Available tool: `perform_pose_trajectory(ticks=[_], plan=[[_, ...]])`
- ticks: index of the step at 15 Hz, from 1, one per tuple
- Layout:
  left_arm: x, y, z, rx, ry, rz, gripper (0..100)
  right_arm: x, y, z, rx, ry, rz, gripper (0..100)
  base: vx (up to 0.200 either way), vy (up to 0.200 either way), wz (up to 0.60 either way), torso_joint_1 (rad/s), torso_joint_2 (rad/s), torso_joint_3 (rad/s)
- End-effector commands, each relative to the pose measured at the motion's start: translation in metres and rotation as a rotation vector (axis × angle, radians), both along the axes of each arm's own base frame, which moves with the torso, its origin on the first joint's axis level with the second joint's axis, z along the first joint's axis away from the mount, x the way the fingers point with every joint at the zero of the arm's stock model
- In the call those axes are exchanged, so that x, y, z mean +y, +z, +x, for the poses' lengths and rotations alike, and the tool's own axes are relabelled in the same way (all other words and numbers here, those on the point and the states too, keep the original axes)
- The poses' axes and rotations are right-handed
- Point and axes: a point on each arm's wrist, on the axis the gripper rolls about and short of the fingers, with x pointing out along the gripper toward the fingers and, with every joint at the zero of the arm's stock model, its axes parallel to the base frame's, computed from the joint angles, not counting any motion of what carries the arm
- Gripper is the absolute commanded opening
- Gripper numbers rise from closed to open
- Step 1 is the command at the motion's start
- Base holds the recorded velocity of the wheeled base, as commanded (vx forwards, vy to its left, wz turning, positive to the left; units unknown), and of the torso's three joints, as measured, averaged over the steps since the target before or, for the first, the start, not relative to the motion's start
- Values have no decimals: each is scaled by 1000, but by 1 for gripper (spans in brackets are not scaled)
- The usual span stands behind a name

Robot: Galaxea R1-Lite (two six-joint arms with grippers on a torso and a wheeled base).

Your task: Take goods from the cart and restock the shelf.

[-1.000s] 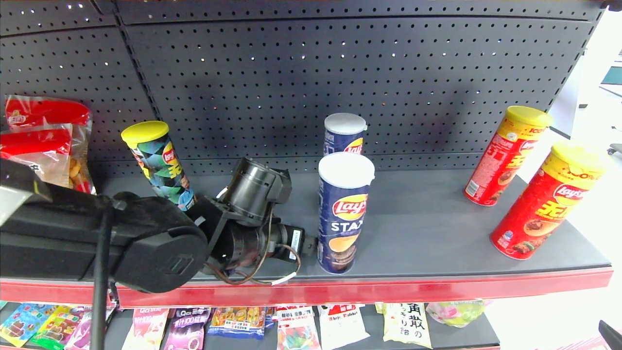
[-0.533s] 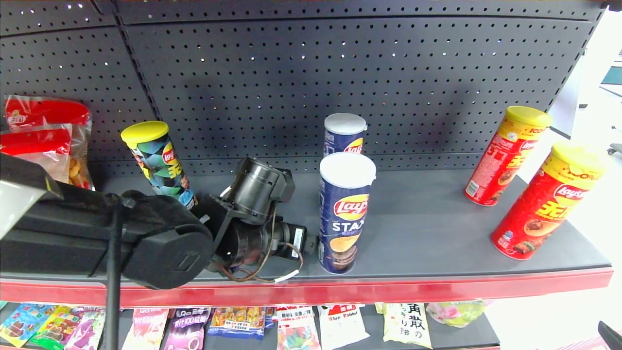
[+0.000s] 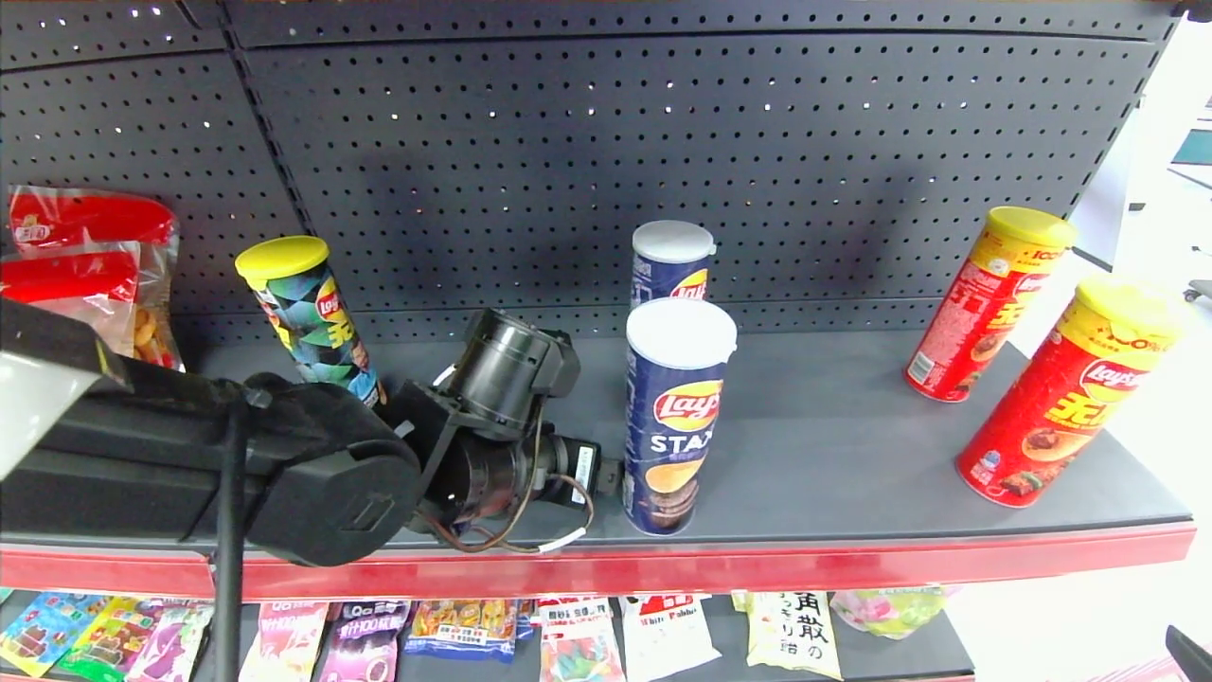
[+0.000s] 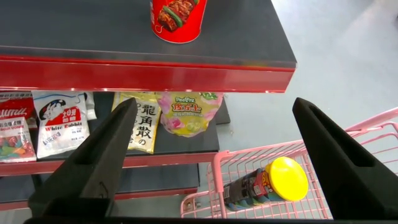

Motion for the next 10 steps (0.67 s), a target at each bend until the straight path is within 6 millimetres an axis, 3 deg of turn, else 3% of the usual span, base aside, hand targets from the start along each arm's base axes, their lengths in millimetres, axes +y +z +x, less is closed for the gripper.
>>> perform_pose_trajectory(ticks=[1, 7, 10], plan=[[-2, 2, -1, -3, 0, -10, 100, 0, 0, 0, 1, 0, 0, 100, 0, 0, 0, 0, 0, 0], [3, -2, -5, 6, 20, 11, 100, 0, 0, 0, 0, 0, 0, 100, 0, 0, 0, 0, 0, 0], [34, 14, -28, -26, 31, 27, 100, 0, 0, 0, 4, 2, 0, 100, 0, 0, 0, 0, 0, 0]])
